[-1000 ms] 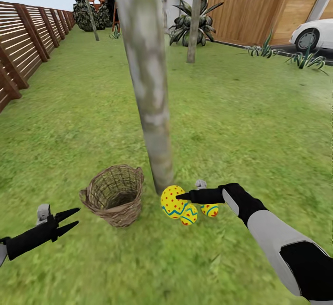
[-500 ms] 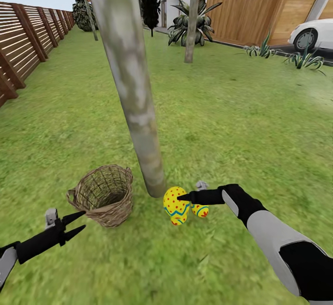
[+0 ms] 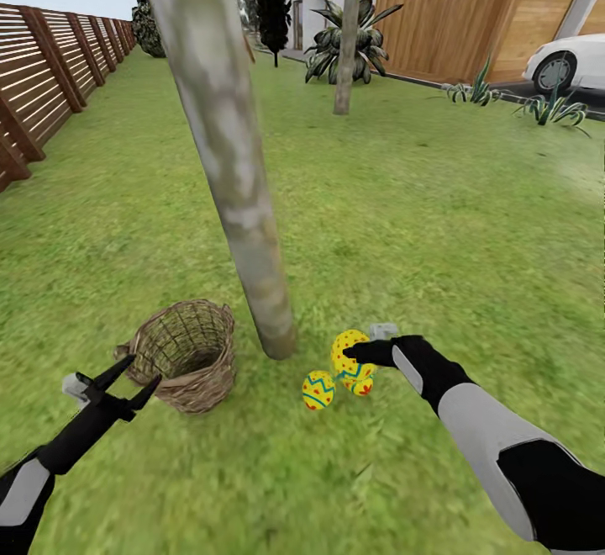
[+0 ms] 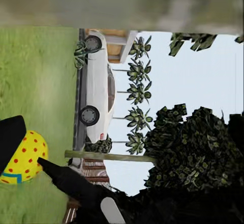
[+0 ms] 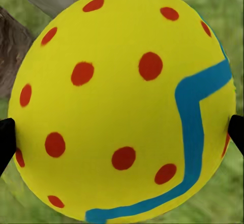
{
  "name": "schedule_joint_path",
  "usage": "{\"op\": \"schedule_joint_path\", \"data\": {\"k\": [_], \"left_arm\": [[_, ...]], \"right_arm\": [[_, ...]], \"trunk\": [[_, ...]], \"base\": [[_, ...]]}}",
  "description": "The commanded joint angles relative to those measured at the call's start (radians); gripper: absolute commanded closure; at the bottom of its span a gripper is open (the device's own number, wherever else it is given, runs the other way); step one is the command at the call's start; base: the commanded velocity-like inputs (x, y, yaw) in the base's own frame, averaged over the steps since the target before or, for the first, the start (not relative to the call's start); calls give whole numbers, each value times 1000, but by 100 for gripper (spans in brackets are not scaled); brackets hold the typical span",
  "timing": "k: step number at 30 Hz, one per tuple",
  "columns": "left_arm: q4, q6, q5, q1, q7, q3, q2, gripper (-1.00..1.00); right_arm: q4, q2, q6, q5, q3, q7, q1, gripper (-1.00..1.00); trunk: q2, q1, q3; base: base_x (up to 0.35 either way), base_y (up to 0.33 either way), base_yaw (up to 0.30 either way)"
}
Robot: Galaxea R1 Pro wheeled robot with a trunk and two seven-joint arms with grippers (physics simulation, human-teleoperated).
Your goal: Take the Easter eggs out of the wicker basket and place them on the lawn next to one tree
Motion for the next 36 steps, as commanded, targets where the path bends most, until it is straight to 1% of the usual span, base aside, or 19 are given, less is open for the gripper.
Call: {"op": "schedule_joint_path", "data": {"k": [1, 2, 3, 4, 5, 6, 7, 9, 10, 12, 14, 16, 18, 21, 26, 29, 30, 33, 36], "left_arm": [[0, 7, 1, 2, -25, 1, -17, -100], [0, 8, 1, 5, -66, 2, -61, -100], [1, 8, 1, 6, -100, 2, -98, -100], [1, 7, -3, 7, -127, 1, -142, -100], [2, 6, -5, 7, -135, 1, -165, -100], [3, 5, -6, 8, -140, 1, -180, -100], [6, 5, -8, 9, -139, 0, -186, -100], [41, 5, -7, 10, -138, 0, -190, -100], [69, 4, -7, 10, -138, 0, -190, -100], [103, 4, -6, 10, -138, 1, -190, -100], [109, 3, -6, 10, -137, 1, -190, -100], [111, 3, -8, 10, -135, 0, -190, -100], [112, 3, -8, 10, -131, -1, -191, -100], [112, 3, -8, 10, -127, -1, -192, -100], [116, 3, -8, 10, -103, -1, -192, -100], [116, 3, -7, 10, -100, -1, -192, -100], [116, 3, -7, 10, -99, -1, -192, -100], [116, 3, -7, 10, -99, 1, -192, -100], [116, 3, -7, 10, -99, 1, -193, -100]], "right_arm": [[0, 0, -8, -7, 7, -23, 0, 100], [1, 1, -15, -7, 7, -43, 0, 100], [1, 7, -17, -7, 8, -59, 1, 100], [1, 15, -18, -6, 9, -84, 0, 100], [0, 22, -18, -6, 10, -104, 1, 100], [3, 43, -18, 0, 13, -135, 1, 100], [8, 74, -19, 24, 32, -178, 1, 100], [12, 113, -22, 78, 69, -251, 2, 100], [13, 123, -22, 93, 78, -274, 2, 100], [14, 131, -32, 109, 86, -295, 3, 100], [16, 132, -74, 109, 87, -300, 5, 100], [18, 132, -95, 110, 87, -301, 8, 100], [19, 132, -100, 111, 88, -308, 9, 100], [18, 132, -101, 114, 89, -356, 9, 100], [18, 132, -102, 116, 89, -367, 9, 100], [24, 133, -104, 154, 89, -368, 10, 100], [30, 134, -116, 163, 89, -368, 11, 100], [39, 136, -171, 170, 90, -368, 25, 100], [39, 137, -181, 171, 91, -368, 28, 100]], "trunk": [[0, 0, -1], [0, 0, -1], [0, 0, -1], [0, 0, -1], [0, 0, -1], [0, 0, -1], [0, 0, -1], [0, 0, -1], [0, 0, -1], [0, 0, -1], [0, 0, -1], [0, 0, -1], [0, 0, -1], [0, 0, -1], [0, 0, -1], [0, 0, -1], [0, 0, -1], [0, 0, -1], [0, 0, -1]], "base": [[0, -322, 0], [0, -327, 0], [0, -329, 0], [0, -330, 0], [0, -330, 0], [0, -329, 0], [0, -318, 0], [0, -165, 0], [0, -57, 0], [0, -17, 0], [0, -4, 3], [0, -1, 65], [0, -90, 94], [0, -260, 27], [0, -291, 2], [0, -293, 0], [0, -291, 0], [0, -222, 14], [0, -45, 183]]}}
